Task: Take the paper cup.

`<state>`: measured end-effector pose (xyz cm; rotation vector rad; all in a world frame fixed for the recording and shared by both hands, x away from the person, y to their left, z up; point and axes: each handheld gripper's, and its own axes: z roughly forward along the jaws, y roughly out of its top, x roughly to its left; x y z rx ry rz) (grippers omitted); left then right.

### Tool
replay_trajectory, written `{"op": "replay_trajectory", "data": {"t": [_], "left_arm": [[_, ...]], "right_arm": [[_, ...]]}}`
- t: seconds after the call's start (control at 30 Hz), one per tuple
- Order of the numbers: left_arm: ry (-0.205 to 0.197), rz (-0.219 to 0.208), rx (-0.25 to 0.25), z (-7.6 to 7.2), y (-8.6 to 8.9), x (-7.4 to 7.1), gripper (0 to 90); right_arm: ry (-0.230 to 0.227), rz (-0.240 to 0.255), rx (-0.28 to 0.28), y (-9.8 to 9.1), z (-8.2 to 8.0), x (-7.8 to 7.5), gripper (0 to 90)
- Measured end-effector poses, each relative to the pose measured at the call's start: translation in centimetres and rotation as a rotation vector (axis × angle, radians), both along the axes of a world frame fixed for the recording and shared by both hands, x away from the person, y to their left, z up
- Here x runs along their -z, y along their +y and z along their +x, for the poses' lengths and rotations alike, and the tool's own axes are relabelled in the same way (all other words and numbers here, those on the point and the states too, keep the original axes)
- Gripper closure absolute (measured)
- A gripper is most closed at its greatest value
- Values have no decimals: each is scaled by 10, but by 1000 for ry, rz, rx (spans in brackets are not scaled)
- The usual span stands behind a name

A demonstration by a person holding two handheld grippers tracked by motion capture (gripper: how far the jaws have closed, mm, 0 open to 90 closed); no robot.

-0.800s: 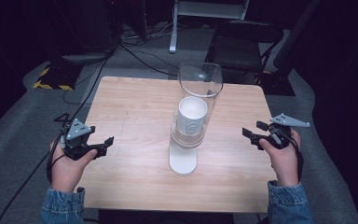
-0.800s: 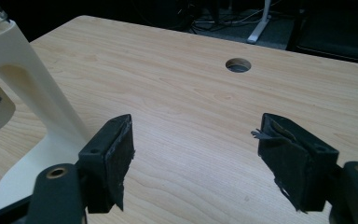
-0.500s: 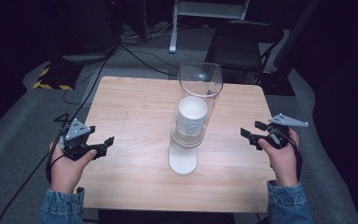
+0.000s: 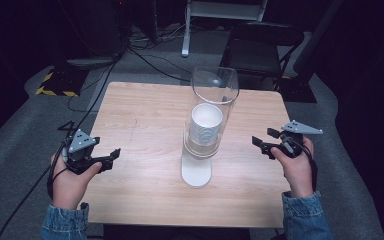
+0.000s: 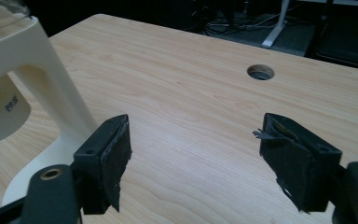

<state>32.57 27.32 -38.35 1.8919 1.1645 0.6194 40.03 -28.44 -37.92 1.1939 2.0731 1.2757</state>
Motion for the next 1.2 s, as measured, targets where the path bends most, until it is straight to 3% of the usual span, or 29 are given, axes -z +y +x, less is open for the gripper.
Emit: {"op": "replay_trajectory", "data": {"t": [0.13, 0.3, 0.4, 0.43, 0.6, 0.97, 1.2], "left_arm": [[0, -25, -12, -1, 4, 1, 209], [10, -33, -19, -2, 7, 4, 209], [10, -30, -14, -2, 7, 3, 208], [9, -34, -9, -3, 7, 3, 206], [12, -117, 29, -4, 4, 0, 194], [6, -82, 27, -6, -1, -4, 190], [6, -98, 56, -7, -5, -5, 170]], "right_arm": [[-11, -34, -48, 20, 0, 3, 234], [-12, -37, -105, 38, -1, 4, 221], [-8, -23, -136, 44, -3, 4, 216], [9, 5, -178, 50, -4, 4, 215], [29, 15, -270, 66, -10, 5, 207], [45, 23, -411, 99, -22, 10, 197], [21, 29, -482, 119, -23, 22, 168]]}}
